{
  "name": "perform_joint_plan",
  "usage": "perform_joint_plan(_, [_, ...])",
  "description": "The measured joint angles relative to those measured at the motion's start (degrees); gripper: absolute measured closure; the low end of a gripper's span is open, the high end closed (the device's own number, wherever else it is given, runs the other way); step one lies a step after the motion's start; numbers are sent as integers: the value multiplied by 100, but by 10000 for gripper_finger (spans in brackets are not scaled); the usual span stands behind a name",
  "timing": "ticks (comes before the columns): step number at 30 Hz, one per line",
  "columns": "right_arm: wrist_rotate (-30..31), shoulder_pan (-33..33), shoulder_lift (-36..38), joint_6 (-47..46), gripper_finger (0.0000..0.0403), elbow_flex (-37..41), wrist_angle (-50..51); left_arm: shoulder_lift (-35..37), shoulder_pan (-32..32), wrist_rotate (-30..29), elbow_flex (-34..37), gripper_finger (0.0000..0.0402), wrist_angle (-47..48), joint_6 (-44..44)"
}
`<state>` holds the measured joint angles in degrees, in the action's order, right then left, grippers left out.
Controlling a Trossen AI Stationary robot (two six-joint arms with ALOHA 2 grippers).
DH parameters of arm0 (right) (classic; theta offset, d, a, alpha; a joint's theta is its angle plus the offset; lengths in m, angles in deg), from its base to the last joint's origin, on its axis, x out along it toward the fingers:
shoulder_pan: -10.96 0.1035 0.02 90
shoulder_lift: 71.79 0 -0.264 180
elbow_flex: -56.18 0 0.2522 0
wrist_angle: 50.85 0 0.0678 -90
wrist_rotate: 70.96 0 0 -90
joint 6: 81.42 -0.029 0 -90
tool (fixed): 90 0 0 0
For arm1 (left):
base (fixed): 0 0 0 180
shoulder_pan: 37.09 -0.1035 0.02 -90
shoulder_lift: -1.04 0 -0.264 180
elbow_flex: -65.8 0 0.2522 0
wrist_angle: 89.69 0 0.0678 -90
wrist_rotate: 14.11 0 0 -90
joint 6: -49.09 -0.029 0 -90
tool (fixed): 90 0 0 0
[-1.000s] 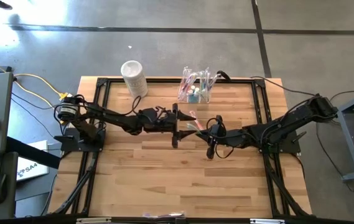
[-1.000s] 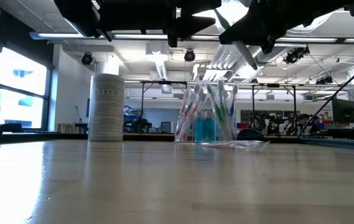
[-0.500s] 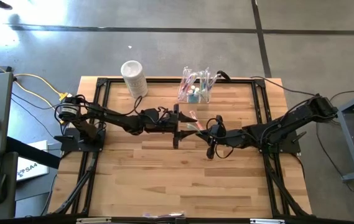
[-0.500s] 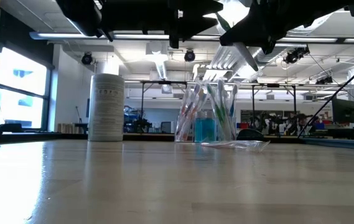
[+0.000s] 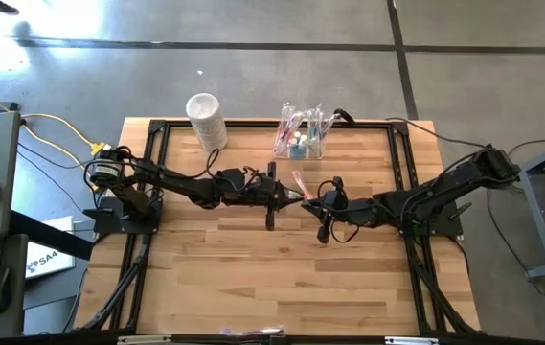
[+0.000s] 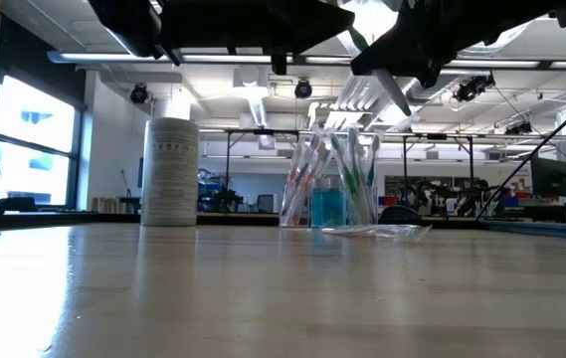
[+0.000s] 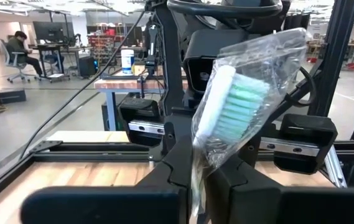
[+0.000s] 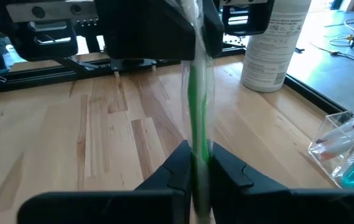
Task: Pick & Place toothbrushing station
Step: Put the green toothbrush into the transparent organizer
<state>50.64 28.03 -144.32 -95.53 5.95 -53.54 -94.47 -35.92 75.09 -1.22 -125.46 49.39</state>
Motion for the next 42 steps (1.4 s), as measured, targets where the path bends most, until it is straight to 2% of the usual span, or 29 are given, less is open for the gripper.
perform_joint_plan(7, [-40, 19, 0, 29, 327, 0, -7, 0, -2, 96, 0, 396, 3, -4])
perform_joint_plan(18, [5, 19, 334, 190, 205, 0, 172, 100, -7, 101, 2, 396, 203, -4])
perform_joint_plan(21, [245, 19, 543, 138, 192, 0, 544, 253, -8, -41, 11, 396, 546, -138])
perform_joint_plan(26, [450, 19, 985, -425, 194, -2, 1389, 794, -168, -727, 7, 396, 1535, -676])
perform_joint_plan(29, [409, 19, 1106, -713, 198, 1, 1604, 1131, -563, -943, 4, 396, 2071, -805])
perform_joint_plan(34, [407, 19, 1146, -827, 199, 0, 1677, 1276, -1711, -998, 0, 396, 2681, -523])
perform_joint_plan(39, [431, 19, 1120, -836, 199, 0, 1671, 985, -2895, -555, -3, 396, 2585, 95])
perform_joint_plan(42, [432, 19, 1123, -837, 199, 0, 1668, 736, -3317, -190, -116, 396, 2473, 174])
